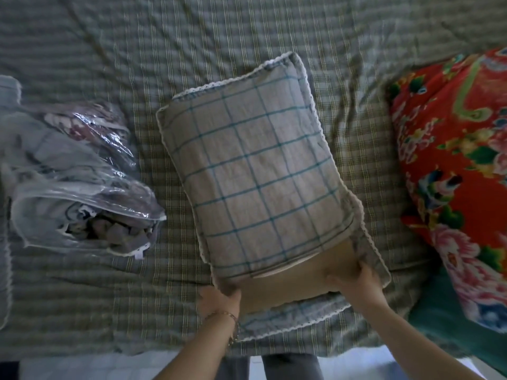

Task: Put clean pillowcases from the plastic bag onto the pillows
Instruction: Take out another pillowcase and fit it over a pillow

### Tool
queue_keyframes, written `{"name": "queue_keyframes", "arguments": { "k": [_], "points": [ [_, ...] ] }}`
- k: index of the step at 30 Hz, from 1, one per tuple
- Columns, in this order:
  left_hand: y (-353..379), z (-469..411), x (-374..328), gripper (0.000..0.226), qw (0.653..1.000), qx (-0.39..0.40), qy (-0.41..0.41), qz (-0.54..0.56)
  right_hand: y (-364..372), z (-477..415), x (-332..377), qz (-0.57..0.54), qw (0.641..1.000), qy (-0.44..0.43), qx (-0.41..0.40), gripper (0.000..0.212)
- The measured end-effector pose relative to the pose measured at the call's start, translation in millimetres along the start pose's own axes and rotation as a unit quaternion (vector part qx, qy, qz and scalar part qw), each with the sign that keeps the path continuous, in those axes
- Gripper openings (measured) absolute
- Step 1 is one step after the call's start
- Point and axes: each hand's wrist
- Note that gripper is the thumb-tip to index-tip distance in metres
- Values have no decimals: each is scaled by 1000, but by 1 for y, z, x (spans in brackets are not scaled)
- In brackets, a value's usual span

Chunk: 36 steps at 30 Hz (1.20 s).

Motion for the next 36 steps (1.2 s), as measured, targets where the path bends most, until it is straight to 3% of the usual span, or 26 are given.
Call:
{"name": "queue_keyframes", "arguments": {
  "k": [2,4,6,9,11,13,16,19,22,23,25,28,32,33,35,36],
  "points": [
    [0,-6,4,58,989,87,-63,100,3,2,6,-1,1000,-6,6,105],
    [1,-11,9,52,986,131,-47,86,5,10,14,-2,1000,-22,11,105],
    [3,-15,9,45,990,134,-5,48,11,25,20,51,997,-54,6,105],
    [-2,-7,-9,27,987,131,48,86,33,64,25,209,970,-124,-23,144],
    [-6,3,-22,23,982,130,84,112,50,82,26,240,959,-146,-42,162],
    [-7,11,-35,26,977,131,126,111,57,90,36,256,957,-130,-49,164],
    [-16,19,-58,26,971,130,187,76,59,90,56,245,962,-100,-72,150],
    [-18,21,-65,22,957,160,221,101,60,87,63,219,964,-105,-109,120],
    [-16,24,-48,20,928,112,351,56,52,82,63,169,969,-116,-142,84],
    [-16,19,-40,23,909,68,412,-20,47,80,65,162,969,-125,-141,79],
    [-22,8,-27,37,834,20,485,-261,35,78,70,157,969,-145,-127,75],
    [-26,-9,-15,69,715,60,448,-533,19,75,72,155,967,-166,-114,74],
    [-13,-14,-17,39,612,133,483,-612,9,73,76,154,968,-169,-106,73],
    [-11,-11,-19,37,571,166,520,-613,7,74,76,155,968,-166,-108,72],
    [-12,4,-27,35,453,226,602,-617,4,75,77,165,967,-160,-111,73],
    [-17,11,-30,28,420,263,613,-615,4,76,77,173,966,-156,-108,73]
  ]
}}
Point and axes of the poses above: each hand's wrist, its own z-axis away from the middle knuckle, its own y-axis out of the palm, x = y × z, and after that the axes turned 8 degrees about y, right-handed
